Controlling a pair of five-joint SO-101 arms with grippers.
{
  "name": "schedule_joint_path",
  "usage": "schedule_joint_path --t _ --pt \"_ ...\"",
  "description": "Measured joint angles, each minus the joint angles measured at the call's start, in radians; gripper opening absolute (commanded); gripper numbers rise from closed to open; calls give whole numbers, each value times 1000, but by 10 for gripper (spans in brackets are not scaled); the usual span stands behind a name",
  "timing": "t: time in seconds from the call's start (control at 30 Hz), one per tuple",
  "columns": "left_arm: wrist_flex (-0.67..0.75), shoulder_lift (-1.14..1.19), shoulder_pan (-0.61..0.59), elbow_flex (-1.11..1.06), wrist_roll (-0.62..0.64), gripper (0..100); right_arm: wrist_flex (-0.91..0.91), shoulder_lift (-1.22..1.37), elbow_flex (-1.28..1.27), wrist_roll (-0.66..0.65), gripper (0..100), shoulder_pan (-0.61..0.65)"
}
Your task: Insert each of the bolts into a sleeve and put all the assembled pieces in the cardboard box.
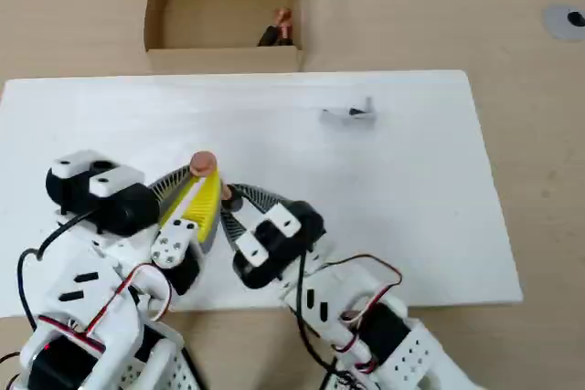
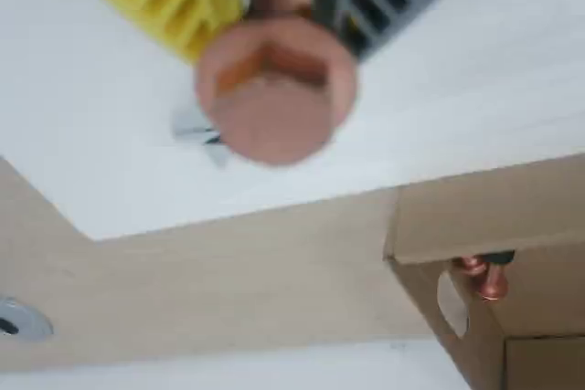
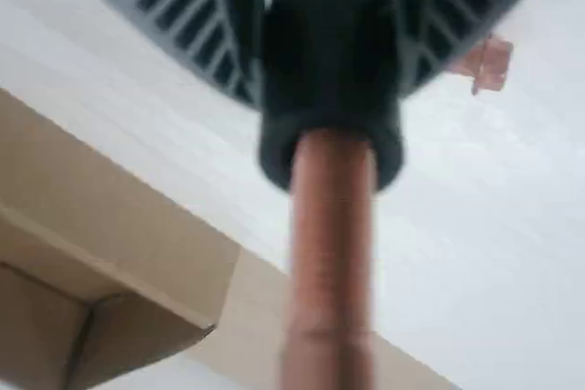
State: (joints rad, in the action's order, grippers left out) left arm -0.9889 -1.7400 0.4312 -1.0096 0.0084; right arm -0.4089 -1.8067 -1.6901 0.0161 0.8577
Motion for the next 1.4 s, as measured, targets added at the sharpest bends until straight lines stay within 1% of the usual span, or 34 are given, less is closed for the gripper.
schedule_joint_path --t 0.17,0.5,0.6,0.8,1.13,1.2,1.4 --pt "0 -2 0 0 0 5 0 0 0 51 26 0" --pt "0 -2 0 0 -2 5 0 0 0 52 26 0" --pt "-17 -2 2 0 -38 6 0 0 0 52 26 0" --pt "-72 3 48 -18 -97 8 -2 0 0 52 26 0" --pt "-72 2 51 -18 -103 13 -2 0 0 55 26 2" --pt "-72 2 51 -18 -106 36 -2 0 0 55 26 2" --pt "-78 2 54 -18 -172 48 -2 0 0 55 26 2"
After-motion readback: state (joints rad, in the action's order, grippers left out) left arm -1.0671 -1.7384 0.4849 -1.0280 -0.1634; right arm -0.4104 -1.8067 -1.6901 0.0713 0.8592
